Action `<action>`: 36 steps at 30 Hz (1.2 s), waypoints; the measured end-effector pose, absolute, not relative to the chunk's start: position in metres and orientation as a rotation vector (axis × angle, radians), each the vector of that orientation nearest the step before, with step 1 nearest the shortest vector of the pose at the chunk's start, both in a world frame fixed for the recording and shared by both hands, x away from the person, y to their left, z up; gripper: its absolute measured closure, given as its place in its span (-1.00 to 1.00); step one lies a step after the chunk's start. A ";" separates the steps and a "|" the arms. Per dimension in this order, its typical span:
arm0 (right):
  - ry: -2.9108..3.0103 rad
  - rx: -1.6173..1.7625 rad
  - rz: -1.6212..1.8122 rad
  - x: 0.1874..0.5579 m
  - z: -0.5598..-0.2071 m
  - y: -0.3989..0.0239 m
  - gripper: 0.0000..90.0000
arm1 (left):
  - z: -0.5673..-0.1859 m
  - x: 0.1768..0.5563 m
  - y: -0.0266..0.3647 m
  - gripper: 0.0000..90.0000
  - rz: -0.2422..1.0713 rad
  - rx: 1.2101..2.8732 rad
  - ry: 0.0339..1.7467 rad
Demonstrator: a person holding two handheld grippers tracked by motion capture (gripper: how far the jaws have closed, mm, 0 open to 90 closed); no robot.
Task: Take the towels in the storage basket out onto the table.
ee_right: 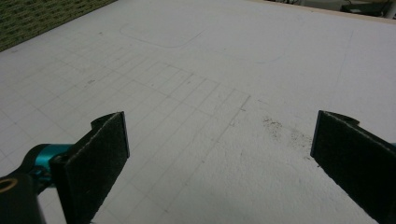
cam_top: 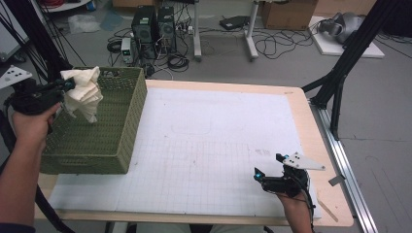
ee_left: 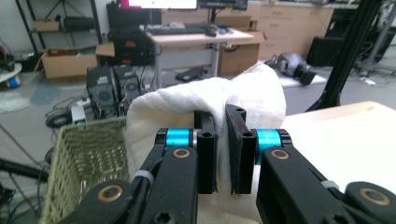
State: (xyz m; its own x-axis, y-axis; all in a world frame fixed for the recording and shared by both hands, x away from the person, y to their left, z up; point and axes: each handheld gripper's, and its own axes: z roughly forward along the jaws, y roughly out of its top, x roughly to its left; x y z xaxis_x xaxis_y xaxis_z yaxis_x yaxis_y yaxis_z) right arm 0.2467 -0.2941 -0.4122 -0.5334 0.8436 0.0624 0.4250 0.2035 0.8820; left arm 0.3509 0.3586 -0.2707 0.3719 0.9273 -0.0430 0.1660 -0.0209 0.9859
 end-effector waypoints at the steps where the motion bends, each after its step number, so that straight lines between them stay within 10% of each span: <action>1: 2.049 1.181 1.279 0.247 -0.412 -0.294 -0.92 | -0.268 0.349 0.358 0.85 0.830 1.472 1.030; 36: 2.040 1.157 1.265 0.245 -0.411 -0.293 -0.92 | -0.201 0.298 0.287 0.85 0.646 1.344 0.509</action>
State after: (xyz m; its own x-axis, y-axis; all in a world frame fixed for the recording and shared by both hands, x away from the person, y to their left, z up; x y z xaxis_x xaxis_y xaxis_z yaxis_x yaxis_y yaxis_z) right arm 0.2450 -0.2932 -0.4111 -0.5319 0.8459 0.0376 0.4099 0.2183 0.8856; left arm 0.2983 0.2866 -0.2011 0.7261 0.6870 0.0288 -0.1337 0.0999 0.9860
